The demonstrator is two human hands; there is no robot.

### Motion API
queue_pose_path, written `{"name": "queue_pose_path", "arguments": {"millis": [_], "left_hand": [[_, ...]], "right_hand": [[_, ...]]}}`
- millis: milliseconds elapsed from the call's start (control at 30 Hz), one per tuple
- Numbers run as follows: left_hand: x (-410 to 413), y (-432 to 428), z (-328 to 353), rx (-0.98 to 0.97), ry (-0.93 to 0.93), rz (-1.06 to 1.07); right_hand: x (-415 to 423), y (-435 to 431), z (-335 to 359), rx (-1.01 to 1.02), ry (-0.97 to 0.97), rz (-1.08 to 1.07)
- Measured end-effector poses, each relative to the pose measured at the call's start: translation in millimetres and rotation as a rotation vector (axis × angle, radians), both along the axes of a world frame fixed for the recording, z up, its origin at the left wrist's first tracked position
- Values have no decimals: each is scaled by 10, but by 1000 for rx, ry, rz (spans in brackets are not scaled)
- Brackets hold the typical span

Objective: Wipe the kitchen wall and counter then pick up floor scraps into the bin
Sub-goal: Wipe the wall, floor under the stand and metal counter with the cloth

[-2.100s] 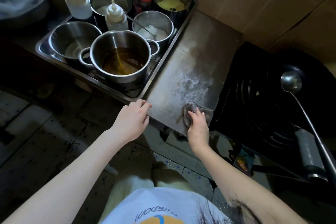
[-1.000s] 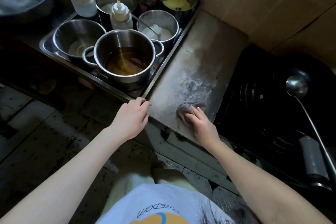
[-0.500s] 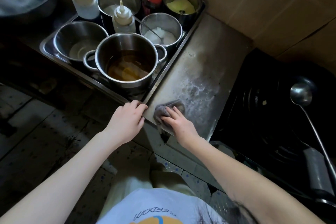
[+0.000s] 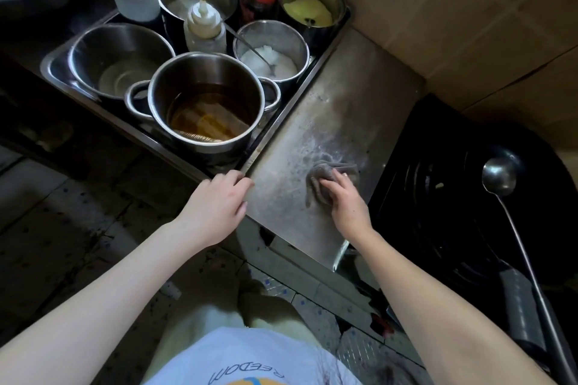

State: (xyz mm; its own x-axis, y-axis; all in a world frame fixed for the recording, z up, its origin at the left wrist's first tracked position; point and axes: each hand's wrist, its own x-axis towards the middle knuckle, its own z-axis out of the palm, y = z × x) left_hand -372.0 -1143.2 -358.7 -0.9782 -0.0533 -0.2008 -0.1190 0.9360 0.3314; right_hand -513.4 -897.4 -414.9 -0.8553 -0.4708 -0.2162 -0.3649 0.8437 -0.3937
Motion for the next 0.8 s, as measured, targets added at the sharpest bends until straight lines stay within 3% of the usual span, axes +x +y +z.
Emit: {"name": "queue_pose_path", "arguments": {"millis": [233, 600, 800], "left_hand": [[-130, 49, 4, 2, 11, -31], [-363, 53, 36, 21, 54, -62], [-469, 52, 43, 46, 41, -66]], "right_hand": [[-41, -133, 23, -63, -34, -254], [-553, -851, 85, -55, -136, -87], [-689, -680, 92, -88, -95, -89]]}}
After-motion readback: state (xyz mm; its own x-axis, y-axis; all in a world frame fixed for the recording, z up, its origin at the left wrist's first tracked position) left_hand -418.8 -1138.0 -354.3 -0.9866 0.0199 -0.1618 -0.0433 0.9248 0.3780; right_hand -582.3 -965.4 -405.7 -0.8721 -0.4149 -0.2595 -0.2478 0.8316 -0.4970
